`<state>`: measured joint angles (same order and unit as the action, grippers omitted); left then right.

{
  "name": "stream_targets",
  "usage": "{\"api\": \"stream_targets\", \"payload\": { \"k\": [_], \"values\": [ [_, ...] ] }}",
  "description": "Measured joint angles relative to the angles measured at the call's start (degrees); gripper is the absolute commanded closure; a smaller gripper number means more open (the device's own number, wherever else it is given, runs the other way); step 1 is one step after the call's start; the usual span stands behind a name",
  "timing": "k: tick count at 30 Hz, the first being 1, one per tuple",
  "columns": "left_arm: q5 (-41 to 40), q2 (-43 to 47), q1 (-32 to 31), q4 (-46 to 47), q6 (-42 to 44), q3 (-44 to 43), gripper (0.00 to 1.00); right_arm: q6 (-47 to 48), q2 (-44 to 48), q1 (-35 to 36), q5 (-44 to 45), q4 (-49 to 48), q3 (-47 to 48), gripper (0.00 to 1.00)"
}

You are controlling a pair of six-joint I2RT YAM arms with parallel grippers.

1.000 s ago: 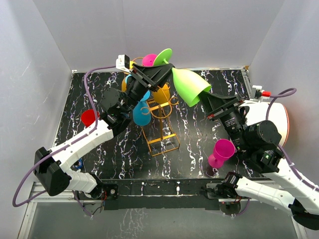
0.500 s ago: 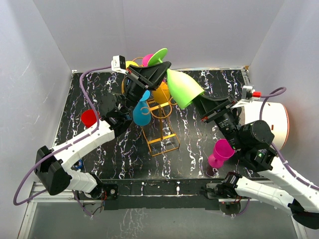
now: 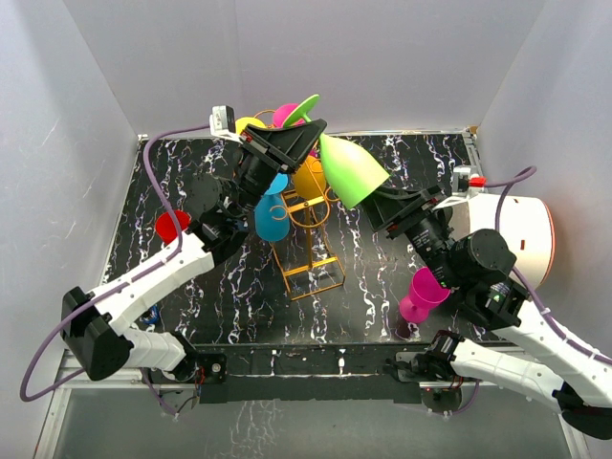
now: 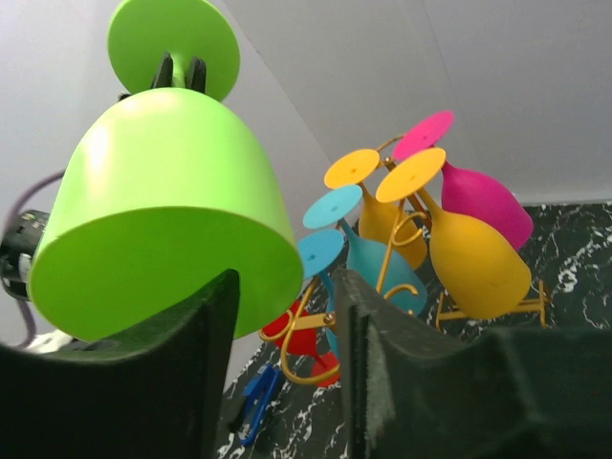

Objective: Place the wine glass upside down on the wine glass rack

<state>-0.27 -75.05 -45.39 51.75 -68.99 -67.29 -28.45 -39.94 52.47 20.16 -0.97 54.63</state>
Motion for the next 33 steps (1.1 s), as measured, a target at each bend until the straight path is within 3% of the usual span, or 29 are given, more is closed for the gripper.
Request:
{"api": "stream_targets", "payload": {
  "k": [9, 15, 25, 33],
  "values": [
    [4.8, 3.5, 0.0, -22.4, 14.8, -12.0, 1.00, 4.2, 3.7, 0.0, 1.6, 5.1, 0.0, 0.40],
    [5.5, 10.7, 0.0, -35.5, 23.8, -15.2, 1.00, 6.4, 8.7, 0.0, -0.3, 9.4, 0.0, 0.37],
    [4.5, 18.3, 0.0, -52.4, 38.1, -15.9, 1.00, 6.3, 12.1, 0.0, -0.1, 14.5, 0.0, 0.37],
    [2.6, 29.5, 0.0, -61.2, 49.5, -7.9, 1.00, 6.2, 9.5, 0.0, 1.8, 14.7, 0.3, 0.36]
  ]
}}
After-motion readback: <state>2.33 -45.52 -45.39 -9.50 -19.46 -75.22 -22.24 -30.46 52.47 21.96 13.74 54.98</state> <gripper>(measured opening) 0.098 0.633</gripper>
